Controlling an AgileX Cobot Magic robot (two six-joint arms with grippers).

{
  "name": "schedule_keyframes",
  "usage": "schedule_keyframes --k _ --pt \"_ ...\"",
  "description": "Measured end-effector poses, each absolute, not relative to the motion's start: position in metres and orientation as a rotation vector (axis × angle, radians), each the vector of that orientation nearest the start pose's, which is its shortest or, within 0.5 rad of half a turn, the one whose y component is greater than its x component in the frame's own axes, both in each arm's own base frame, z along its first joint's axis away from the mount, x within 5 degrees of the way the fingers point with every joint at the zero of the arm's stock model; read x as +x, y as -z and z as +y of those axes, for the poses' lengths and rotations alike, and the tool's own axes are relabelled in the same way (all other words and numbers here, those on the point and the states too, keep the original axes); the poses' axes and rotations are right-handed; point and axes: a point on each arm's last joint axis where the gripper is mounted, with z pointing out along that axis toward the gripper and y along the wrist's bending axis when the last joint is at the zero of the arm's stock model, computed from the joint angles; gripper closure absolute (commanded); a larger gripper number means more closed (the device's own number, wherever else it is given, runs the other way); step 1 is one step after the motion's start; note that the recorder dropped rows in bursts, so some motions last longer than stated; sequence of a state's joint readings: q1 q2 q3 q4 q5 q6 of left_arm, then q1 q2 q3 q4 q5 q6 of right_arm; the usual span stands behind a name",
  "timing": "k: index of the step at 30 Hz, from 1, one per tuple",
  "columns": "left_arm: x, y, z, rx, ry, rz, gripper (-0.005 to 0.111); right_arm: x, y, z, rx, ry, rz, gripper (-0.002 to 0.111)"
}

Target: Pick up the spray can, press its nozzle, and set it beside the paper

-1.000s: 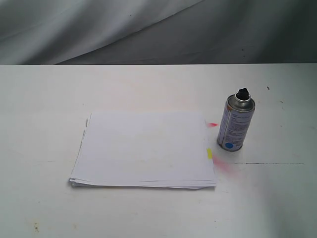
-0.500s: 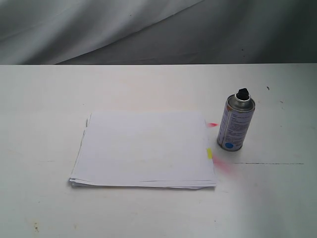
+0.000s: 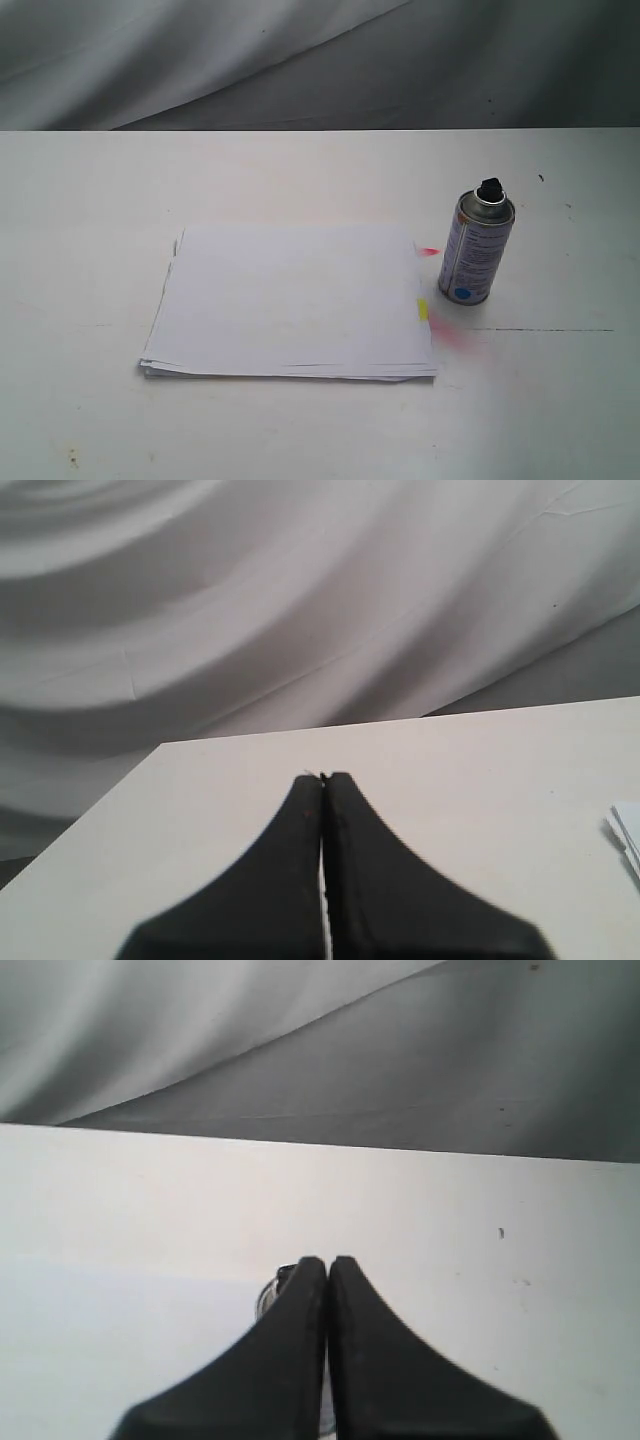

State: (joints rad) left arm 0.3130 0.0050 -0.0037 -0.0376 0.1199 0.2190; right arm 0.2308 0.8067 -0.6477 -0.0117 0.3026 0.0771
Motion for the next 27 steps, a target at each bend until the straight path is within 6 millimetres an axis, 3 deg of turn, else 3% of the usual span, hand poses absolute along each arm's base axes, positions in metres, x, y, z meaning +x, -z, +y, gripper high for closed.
schedule_keyframes --k 4,11,19,27 --pt "0.054 -0.203 0.017 -0.103 -0.379 1.615 0.107 0.181 -0.309 0.058 -0.258 -0.226 1.988 0.108" --pt "0.054 -0.203 0.017 -0.103 -0.379 1.615 0.107 0.205 -0.244 0.08 -0.308 -0.277 2.054 0.108" --pt "0.054 -0.203 0.017 -0.101 -0.381 1.615 0.107 0.2 -0.177 0.081 -0.269 -0.292 2.127 0.108" --pt "0.054 -0.203 0.017 -0.101 -0.381 1.615 0.107 0.212 -0.142 0.081 -0.233 -0.254 2.091 0.108"
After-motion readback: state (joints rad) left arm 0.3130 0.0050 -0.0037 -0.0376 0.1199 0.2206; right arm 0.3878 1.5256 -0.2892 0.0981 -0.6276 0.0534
